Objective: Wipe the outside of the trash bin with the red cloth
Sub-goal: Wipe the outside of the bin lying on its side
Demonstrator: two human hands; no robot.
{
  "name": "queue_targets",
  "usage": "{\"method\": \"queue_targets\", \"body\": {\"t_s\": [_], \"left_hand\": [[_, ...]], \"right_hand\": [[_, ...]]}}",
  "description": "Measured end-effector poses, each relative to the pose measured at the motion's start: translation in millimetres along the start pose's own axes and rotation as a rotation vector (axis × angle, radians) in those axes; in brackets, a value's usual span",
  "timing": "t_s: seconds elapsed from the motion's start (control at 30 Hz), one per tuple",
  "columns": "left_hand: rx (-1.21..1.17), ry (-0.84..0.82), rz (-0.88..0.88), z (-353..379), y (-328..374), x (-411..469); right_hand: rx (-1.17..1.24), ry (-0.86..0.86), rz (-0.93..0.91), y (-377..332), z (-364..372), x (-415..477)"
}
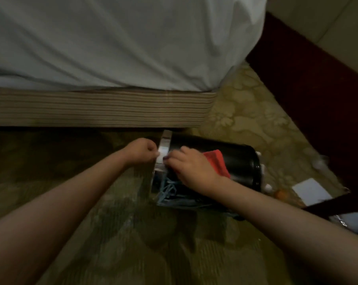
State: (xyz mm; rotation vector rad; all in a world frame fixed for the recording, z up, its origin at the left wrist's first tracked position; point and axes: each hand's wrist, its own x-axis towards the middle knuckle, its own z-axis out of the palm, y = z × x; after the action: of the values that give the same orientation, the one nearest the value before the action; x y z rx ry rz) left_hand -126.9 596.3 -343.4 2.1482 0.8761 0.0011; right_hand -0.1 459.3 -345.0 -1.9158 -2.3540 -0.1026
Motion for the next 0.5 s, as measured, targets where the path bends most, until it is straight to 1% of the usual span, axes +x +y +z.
{"method": "queue_targets", "body": {"t_s": [0.03, 0.07, 0.17, 0.27, 0.33, 0.37, 0.43, 0.5], "left_hand": [[0.009, -0.013, -0.001, 0, 0, 0], [0.016, -0.025, -0.003, -1, 1, 0], [0.008, -0.061, -0.016, -1, 0, 0], [-0.01, -0.114, -0.028, -3, 0, 0], [-0.004, -0.138, -0.031, -5, -1, 1], [-0.001, -0.156, -0.037, -6, -1, 2], [0.01, -0.189, -0.051, -8, 1, 3], [0.023, -0.19, -0.062, -8, 2, 4]], "right_hand": [[-0.033, -0.004, 0.008, 4, -3, -12], [-0.047, 0.001, 0.053, 11, -6, -22], [-0.088, -0.005, 0.259, 42, -15, -52], [-0.131, -0.043, 0.426, 75, -24, -94], [-0.18, -0.076, 0.552, 86, -28, -108], [-0.181, -0.061, 0.588, 85, -27, -106], [-0.116, 0.008, 0.562, 67, -18, -84], [-0.036, 0.037, 0.441, 38, -5, -45]]}}
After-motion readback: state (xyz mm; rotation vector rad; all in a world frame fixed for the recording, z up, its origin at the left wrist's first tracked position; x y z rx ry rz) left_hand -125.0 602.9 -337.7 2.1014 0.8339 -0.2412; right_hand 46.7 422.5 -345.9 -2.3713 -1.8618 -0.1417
